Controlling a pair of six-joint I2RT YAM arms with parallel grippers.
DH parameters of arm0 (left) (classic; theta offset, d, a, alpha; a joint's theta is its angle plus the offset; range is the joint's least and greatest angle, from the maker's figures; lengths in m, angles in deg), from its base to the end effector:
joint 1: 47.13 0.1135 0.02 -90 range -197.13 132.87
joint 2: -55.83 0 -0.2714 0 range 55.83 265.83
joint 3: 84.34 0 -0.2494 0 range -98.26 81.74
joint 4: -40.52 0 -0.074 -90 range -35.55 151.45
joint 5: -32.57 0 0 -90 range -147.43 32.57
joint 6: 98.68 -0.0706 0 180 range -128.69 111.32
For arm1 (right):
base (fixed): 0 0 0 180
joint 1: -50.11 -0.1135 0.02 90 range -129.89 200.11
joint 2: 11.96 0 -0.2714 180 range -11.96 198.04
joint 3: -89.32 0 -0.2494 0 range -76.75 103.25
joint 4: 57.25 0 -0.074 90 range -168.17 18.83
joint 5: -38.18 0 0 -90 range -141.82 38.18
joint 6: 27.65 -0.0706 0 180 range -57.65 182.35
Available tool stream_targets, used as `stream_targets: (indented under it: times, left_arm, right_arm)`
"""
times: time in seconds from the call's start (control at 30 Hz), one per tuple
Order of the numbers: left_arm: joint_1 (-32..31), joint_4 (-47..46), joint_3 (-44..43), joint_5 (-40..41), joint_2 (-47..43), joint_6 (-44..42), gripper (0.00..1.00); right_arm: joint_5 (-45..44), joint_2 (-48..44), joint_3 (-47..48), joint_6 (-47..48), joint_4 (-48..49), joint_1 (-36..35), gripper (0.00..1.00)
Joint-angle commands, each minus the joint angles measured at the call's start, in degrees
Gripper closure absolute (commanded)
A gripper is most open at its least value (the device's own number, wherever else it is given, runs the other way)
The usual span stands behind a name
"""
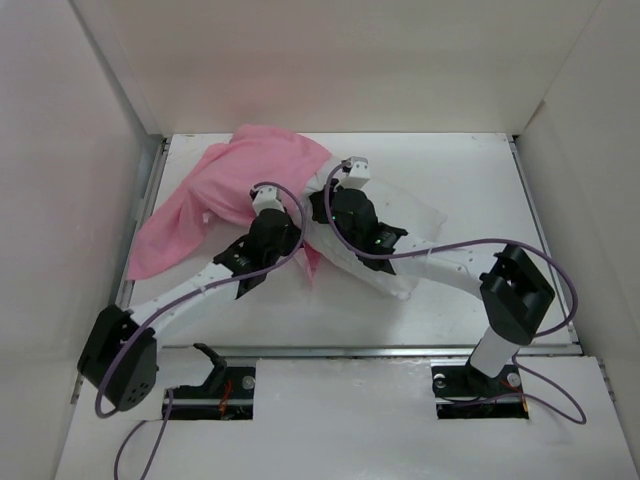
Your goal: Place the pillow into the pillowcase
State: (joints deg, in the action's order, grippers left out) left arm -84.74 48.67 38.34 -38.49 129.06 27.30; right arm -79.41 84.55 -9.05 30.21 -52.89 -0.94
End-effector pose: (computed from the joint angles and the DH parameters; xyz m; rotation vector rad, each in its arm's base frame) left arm 0.2596 -0.1711 0.2476 -0.1870 1.9933 -0.5074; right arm 0.2933 0.3108 0.2942 0.0646 1.7759 0.6413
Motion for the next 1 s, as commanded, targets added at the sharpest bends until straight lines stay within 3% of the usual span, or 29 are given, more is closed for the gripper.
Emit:
stream_targets:
  times: [0.0,0.1,0.3,0.53,0.7,0.97]
  left_arm:
    - [-1.07,-6.00,1.82,-15.22,-9.05,-5.57,1.00]
    - [-1.59,-3.37,2.44,-25.49,-12.57,-6.80,1.00]
    - [-1.59,-1.69,1.13,-36.15,-13.73,-8.91,1.00]
    - [-2.12,-2.39,-4.23,-44.50,-5.92,-11.64,1.00]
    - [-2.65,-3.89,-7.22,-55.21,-0.91,-12.70,1.00]
    - [-3.70,1.72,-11.70,-58.40,2.79,-14.71,1.00]
  right_arm:
    - [1.92,0.26,2.00,-0.73,11.32,0.25,1.00]
    - [4.83,1.75,2.00,-2.48,12.65,1.56,1.00]
    - [8.78,3.60,1.39,-4.86,17.04,2.79,1.00]
    - [15.46,10.18,-2.21,-10.75,25.30,2.18,1.00]
    - [19.68,16.95,-5.47,-14.34,29.35,1.65,1.00]
    - [21.96,15.47,-10.57,-14.35,31.73,1.65,0.98]
